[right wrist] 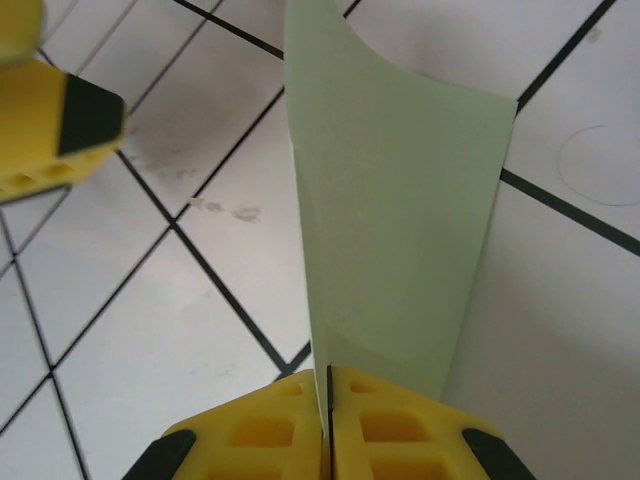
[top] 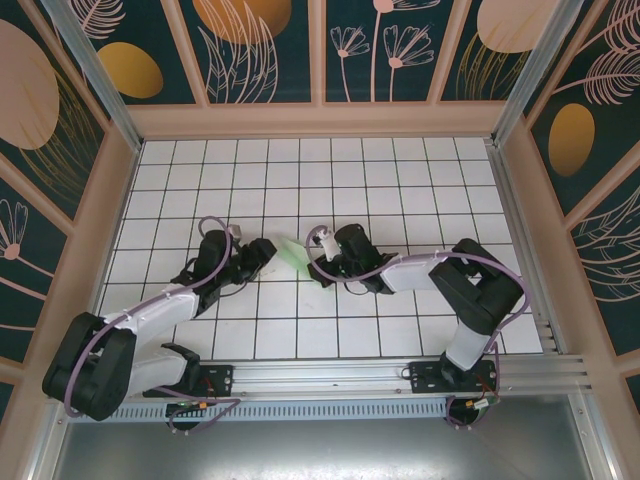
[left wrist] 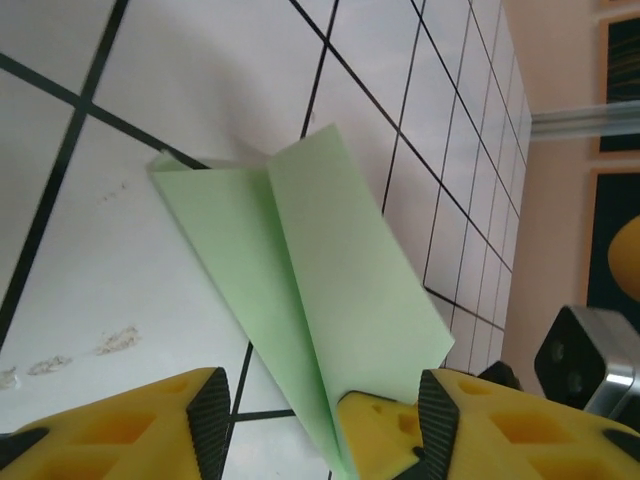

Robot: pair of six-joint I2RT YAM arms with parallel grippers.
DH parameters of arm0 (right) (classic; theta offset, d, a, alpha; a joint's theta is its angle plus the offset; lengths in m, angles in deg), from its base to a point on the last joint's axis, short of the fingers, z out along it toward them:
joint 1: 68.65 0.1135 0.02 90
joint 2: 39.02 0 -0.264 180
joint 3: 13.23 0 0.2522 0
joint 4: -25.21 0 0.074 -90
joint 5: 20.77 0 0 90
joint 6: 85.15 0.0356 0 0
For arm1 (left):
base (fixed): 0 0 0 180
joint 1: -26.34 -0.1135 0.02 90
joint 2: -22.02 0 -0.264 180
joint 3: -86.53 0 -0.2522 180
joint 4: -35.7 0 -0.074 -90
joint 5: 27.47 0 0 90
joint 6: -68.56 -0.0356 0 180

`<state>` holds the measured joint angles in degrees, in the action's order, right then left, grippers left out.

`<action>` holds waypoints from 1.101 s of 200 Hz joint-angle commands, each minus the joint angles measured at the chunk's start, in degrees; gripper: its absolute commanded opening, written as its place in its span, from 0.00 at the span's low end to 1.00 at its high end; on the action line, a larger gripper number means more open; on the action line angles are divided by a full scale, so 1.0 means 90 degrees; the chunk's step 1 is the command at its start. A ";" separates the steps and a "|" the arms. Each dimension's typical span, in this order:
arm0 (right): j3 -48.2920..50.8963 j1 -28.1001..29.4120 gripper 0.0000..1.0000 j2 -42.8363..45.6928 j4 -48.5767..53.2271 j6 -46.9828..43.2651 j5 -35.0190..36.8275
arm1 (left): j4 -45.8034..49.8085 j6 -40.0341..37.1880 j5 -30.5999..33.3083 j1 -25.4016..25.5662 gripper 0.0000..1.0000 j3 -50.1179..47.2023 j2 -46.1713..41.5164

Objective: Fold a paper plane with a square sheet of paper (pick it up from the middle)
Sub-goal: Fold the wing for the fifth time at the center of the table.

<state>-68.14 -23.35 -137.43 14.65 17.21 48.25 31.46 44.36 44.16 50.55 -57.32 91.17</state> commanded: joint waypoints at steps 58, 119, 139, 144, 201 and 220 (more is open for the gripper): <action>-0.0094 -0.0320 0.09 -0.0634 -0.0860 0.1313 -0.1618 | -0.2106 0.0030 -0.0390 0.0593 0.42 -0.0376 0.0731; -0.0135 -0.0414 0.09 -0.0953 -0.0913 0.1567 -0.1965 | -0.2643 0.0102 -0.0536 0.0747 0.35 -0.0349 0.1368; -0.0188 -0.0428 0.09 -0.1063 -0.0827 0.1556 -0.2035 | -0.2747 0.0125 -0.0583 0.0787 0.34 -0.0352 0.1531; -0.0202 -0.0424 0.09 -0.1083 -0.0791 0.1547 -0.2054 | -0.2778 0.0133 -0.0600 0.0788 0.33 -0.0356 0.1569; -0.0346 -0.0443 0.11 -0.1259 -0.0448 0.1393 -0.2111 | -0.2971 0.0185 -0.0664 0.0823 0.32 -0.0306 0.1899; -0.0407 -0.0443 0.12 -0.1288 -0.0288 0.1313 -0.2123 | -0.2992 0.0183 -0.0673 0.0821 0.31 -0.0253 0.2036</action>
<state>-70.06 -27.00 -147.77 9.74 30.69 30.18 7.20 45.72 38.94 57.65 -60.12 107.87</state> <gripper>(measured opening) 0.116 0.318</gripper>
